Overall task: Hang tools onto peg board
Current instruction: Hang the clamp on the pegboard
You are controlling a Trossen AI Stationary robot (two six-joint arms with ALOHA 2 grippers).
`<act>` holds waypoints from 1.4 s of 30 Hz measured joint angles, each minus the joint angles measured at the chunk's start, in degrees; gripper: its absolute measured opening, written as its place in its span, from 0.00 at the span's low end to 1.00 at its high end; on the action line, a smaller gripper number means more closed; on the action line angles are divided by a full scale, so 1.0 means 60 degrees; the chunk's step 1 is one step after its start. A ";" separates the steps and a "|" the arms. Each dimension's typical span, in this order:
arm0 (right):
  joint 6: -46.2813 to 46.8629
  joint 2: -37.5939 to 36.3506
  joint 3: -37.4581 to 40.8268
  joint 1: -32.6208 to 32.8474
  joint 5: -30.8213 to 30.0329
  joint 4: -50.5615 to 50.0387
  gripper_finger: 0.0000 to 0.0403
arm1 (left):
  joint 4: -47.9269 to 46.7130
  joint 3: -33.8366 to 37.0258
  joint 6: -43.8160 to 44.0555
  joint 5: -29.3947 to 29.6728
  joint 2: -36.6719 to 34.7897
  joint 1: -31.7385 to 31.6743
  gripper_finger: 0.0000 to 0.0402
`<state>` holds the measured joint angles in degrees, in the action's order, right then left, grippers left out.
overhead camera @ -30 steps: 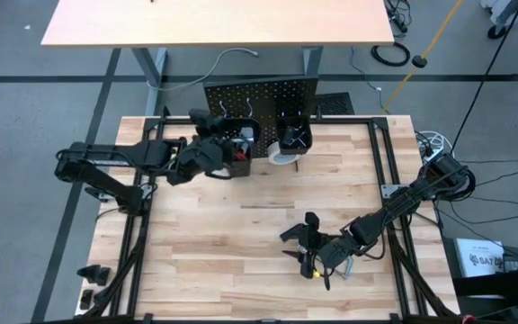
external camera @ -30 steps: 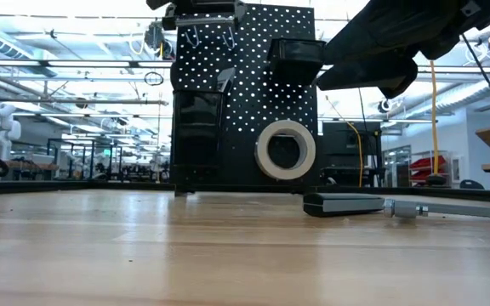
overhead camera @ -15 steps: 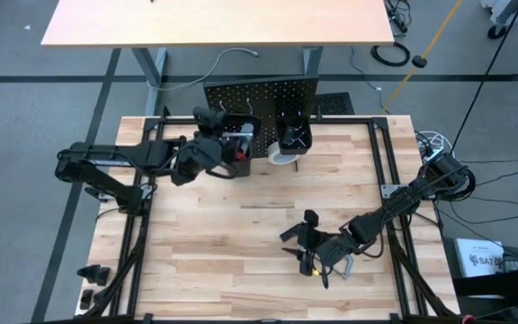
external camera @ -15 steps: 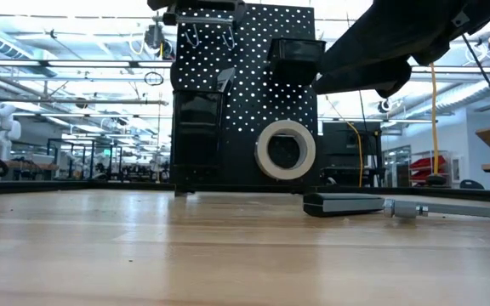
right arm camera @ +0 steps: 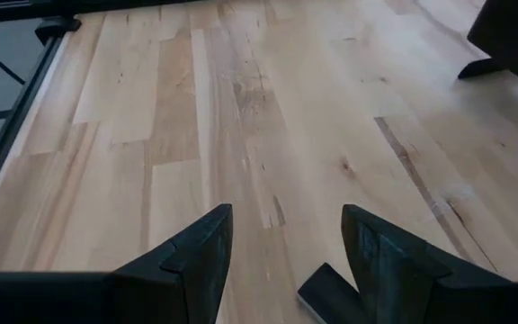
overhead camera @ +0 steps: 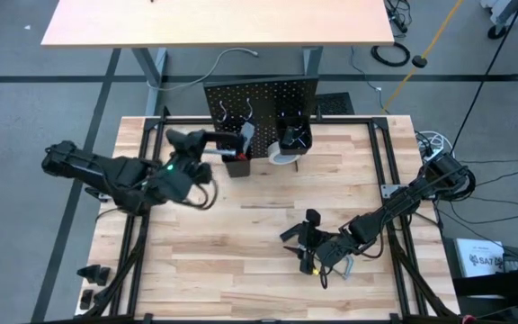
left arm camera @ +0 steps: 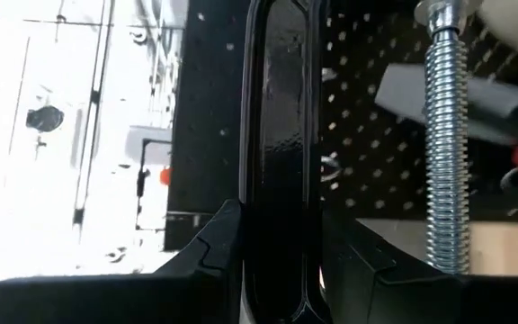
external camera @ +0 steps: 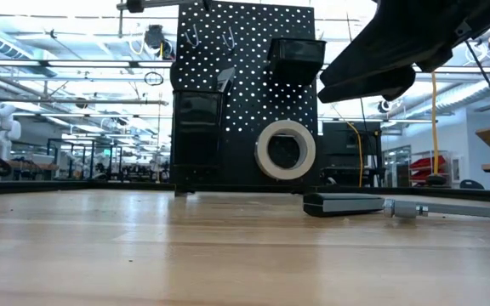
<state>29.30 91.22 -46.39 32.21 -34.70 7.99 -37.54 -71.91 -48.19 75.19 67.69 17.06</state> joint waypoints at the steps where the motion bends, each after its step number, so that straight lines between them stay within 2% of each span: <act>1: 0.0002 0.0000 0.0000 -0.0001 -0.0058 0.0003 0.50 | 0.0229 0.0253 0.0147 -0.0024 -0.0167 0.0087 0.25; 3: 0.0002 0.0000 0.0000 -0.0049 -0.0226 0.0004 0.50 | 0.0670 0.0773 0.0186 -0.0099 -0.0426 0.0048 0.25; 7: -0.0021 0.0000 0.0000 -0.0202 -0.0244 0.0062 0.50 | 0.2250 0.1861 -0.0795 -0.0489 -0.0806 -0.0482 0.25; 13: -0.0007 0.0000 0.0000 -0.0333 -0.0246 0.0070 0.50 | 0.7217 0.2918 -0.4486 -0.1704 -0.0980 -0.1431 0.25; 16: -0.0026 0.0000 0.0000 -0.0335 -0.0249 0.0069 0.50 | 0.8736 0.2989 -0.5635 -0.2396 -0.0937 -0.1799 0.25; 18: -0.0033 0.0000 0.0000 -0.0353 -0.0248 0.0066 0.50 | 0.8920 0.2987 -0.6047 -0.2605 -0.0859 -0.2090 0.25; 22: -0.0046 0.0000 0.0000 -0.0357 -0.0248 0.0055 0.50 | 0.8545 0.3015 -0.5878 -0.3271 -0.0828 -0.2678 0.25; 26: -0.0102 0.0000 0.0000 -0.0378 -0.0248 0.0049 0.50 | 0.8501 0.3004 -0.5915 -0.3435 -0.0677 -0.3208 0.25; 32: -0.0239 0.0000 0.0000 -0.0479 -0.0257 0.0049 0.50 | 0.8424 0.3004 -0.5529 -0.3875 -0.0300 -0.3195 0.25; 42: -0.0251 0.0000 0.0000 -0.0546 -0.0215 -0.0052 0.50 | 0.8598 0.2855 -0.5791 -0.3766 0.0283 -0.3434 0.25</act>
<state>27.79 91.22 -46.39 28.93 -35.99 7.67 14.04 -54.78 -82.94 52.59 69.38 -3.55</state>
